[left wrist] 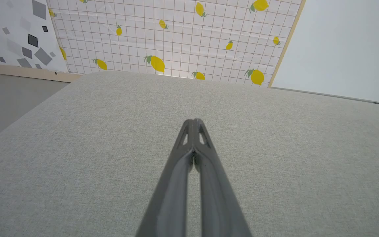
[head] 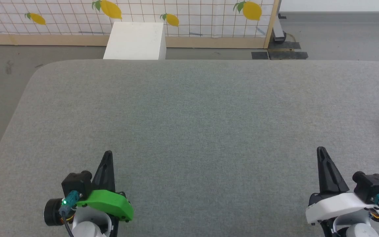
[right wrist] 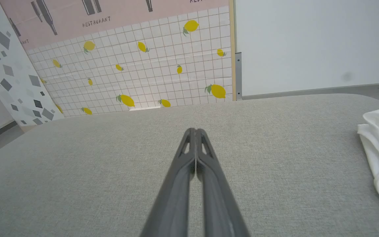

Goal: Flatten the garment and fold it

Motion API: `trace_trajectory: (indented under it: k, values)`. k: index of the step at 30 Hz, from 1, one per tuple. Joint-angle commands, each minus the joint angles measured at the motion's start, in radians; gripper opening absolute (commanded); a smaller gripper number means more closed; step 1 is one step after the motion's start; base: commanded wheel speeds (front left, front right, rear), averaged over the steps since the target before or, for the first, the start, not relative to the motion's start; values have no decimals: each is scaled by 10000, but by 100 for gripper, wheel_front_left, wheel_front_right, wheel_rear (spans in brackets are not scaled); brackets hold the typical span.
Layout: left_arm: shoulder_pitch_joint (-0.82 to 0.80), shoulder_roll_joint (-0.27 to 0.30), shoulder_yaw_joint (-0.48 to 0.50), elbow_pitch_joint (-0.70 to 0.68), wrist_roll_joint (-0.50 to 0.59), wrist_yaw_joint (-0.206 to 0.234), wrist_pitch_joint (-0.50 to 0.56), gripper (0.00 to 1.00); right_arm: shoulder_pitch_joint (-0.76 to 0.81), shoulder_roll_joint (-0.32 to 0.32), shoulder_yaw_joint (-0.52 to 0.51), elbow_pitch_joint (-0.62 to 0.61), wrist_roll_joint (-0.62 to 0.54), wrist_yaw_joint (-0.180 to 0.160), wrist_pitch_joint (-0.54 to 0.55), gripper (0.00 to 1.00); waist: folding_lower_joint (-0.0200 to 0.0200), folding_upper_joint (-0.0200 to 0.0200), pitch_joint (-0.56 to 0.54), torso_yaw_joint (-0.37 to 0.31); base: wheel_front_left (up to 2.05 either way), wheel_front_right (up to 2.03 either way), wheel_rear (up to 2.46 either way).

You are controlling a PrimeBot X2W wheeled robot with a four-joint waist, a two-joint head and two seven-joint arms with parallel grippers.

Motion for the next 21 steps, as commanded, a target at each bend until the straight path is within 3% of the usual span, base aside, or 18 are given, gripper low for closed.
trace_trajectory:
  k: [1, 21]
  values:
    - [25, -5, 9, -67, 50, 6, 38, 0, 10, 0, 17, -52, -42, 0, 59, 0, 1, 0, -5, 3, 0, 0, 0]
    - [203, -38, 91, -545, 388, 49, 437, 0, 74, 2, 120, -417, -340, -2, 466, 0, 1, 0, -60, 42, 0, 0, 0]
